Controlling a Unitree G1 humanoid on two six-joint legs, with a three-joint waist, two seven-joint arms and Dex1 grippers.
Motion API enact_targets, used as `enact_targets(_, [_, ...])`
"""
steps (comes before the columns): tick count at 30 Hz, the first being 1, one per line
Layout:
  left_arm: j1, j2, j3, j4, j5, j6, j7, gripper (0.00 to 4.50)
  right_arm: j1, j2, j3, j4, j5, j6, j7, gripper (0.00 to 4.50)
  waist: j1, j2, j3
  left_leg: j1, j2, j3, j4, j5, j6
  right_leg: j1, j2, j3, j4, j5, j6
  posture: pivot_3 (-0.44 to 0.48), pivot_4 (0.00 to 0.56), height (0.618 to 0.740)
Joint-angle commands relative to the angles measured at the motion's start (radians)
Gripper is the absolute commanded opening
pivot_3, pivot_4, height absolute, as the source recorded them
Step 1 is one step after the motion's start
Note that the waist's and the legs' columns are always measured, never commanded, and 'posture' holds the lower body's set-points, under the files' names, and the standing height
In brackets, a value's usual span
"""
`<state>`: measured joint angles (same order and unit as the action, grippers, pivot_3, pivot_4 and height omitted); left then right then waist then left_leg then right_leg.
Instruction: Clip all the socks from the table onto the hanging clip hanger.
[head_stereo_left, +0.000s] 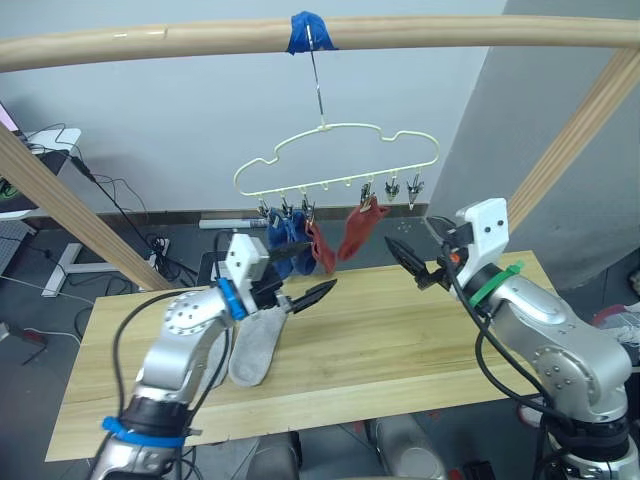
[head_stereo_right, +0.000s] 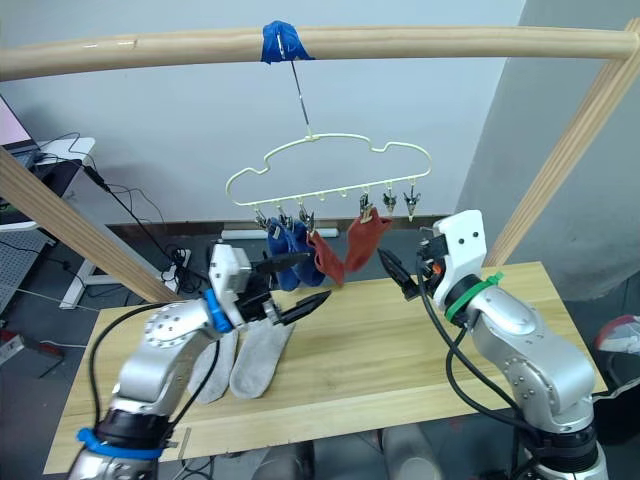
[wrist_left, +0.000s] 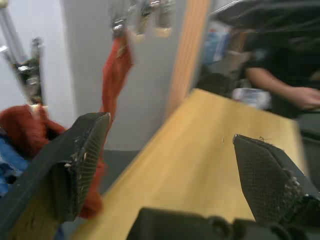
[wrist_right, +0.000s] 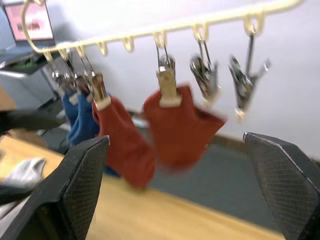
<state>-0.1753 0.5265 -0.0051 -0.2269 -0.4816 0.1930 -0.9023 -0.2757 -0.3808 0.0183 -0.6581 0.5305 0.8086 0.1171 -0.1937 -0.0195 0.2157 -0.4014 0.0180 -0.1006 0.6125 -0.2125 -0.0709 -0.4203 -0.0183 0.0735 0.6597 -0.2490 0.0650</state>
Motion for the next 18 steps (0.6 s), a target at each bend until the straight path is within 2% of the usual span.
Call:
enact_targets(1, [0.036,0.050,0.079,-0.160,-0.141,0.102,-0.014,4.50,-0.002,0.029,0.042,0.013,-0.095,-0.096,-0.020,3.58,0.003,0.000,0.000,0.000,0.000,0.000,0.000,0.000,0.000,0.000,0.000,0.000,0.000,0.000,0.000,-0.181,0.199,0.740])
enact_targets(2, [0.049,0.058,0.091,-0.185,-0.150,0.117,0.000,4.50,-0.004,0.040,0.058,0.024,-0.111,-0.106,-0.017,3.29,0.005,0.000,0.000,0.000,0.000,0.000,0.000,0.000,0.000,0.000,0.000,0.000,0.000,0.000,0.000,-0.175,0.201,0.740])
enact_targets(9, [0.120,0.058,0.111,-0.297,-0.169,0.164,0.068,4.50,-0.021,0.099,0.107,0.104,-0.238,-0.204,-0.022,3.29,0.028,0.000,0.000,0.000,0.000,0.000,0.000,0.000,0.000,0.000,0.000,0.000,0.000,0.000,-0.001,-0.142,0.193,0.740])
enact_targets(12, [0.137,0.046,0.108,-0.331,-0.172,0.171,0.096,4.50,-0.031,0.125,0.103,0.142,-0.278,-0.229,-0.032,2.68,0.034,0.000,0.000,0.000,0.000,0.000,0.000,0.000,0.000,0.000,0.000,0.000,0.000,0.000,-0.001,-0.133,0.190,0.740])
enact_targets(15, [0.150,0.044,0.106,-0.350,-0.172,0.174,0.106,4.50,-0.037,0.139,0.106,0.163,-0.303,-0.244,-0.024,1.76,0.045,0.000,0.000,0.000,0.000,0.000,0.000,0.000,0.000,0.000,0.000,0.000,0.000,0.000,-0.001,-0.133,0.190,0.740])
enact_targets(18, [0.158,0.044,0.107,-0.355,-0.167,0.170,0.116,4.50,-0.051,0.156,0.112,0.193,-0.325,-0.262,-0.024,1.76,0.053,0.000,0.000,0.000,0.000,0.000,0.000,0.000,0.000,0.000,0.000,0.000,0.000,0.000,-0.001,-0.117,0.187,0.740])
